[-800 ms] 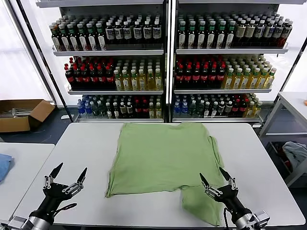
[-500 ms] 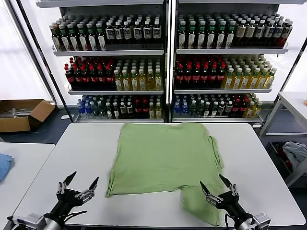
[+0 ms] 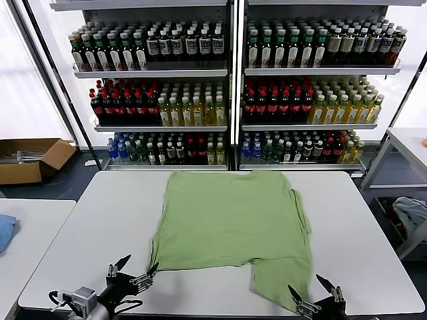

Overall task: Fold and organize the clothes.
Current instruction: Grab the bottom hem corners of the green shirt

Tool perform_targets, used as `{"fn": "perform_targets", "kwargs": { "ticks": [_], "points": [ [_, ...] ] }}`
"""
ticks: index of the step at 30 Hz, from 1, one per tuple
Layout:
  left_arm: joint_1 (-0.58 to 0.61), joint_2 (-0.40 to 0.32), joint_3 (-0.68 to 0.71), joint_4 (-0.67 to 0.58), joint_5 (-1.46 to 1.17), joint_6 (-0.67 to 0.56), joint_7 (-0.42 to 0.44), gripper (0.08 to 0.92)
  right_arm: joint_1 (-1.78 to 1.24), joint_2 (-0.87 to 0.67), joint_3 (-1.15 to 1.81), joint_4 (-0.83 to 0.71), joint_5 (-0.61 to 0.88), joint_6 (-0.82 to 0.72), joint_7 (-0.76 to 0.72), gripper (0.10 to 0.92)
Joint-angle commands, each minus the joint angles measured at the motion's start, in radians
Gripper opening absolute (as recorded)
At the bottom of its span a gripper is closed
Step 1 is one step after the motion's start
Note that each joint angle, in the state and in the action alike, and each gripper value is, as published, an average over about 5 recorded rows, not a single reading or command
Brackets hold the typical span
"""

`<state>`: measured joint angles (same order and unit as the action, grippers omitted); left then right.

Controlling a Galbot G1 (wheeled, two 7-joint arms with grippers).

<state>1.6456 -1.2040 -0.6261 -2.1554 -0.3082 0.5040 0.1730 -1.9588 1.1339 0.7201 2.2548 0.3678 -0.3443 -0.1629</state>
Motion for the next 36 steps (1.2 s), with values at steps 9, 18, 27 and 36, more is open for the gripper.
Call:
{"fn": "perform_targets", "kwargs": {
  "ticks": [9, 18, 27, 36],
  "points": [
    [-0.07, -0.014, 0.082, 0.09, -0.007, 0.07, -0.024, 0.822, -0.032, 0.01, -0.027, -0.02, -0.004, -0.018, 0.023, 0.455],
    [-0.086, -0.022, 0.105, 0.109, -0.007, 0.063, -0.025, 0.654, -0.032, 0.033, -0.031, -0.019, -0.013, 0.003, 0.014, 0.195],
    [-0.081, -0.019, 0.106, 0.111, -0.004, 0.053, -0.013, 0.385, -0.021, 0.044, -0.038, -0.02, -0.023, 0.01, 0.009, 0.106],
    [-0.061, -0.017, 0.098, 0.085, -0.006, 0.034, -0.005, 0.133, -0.04, 0.039, -0.032, -0.002, -0.021, 0.048, -0.011, 0.106]
  ]
}}
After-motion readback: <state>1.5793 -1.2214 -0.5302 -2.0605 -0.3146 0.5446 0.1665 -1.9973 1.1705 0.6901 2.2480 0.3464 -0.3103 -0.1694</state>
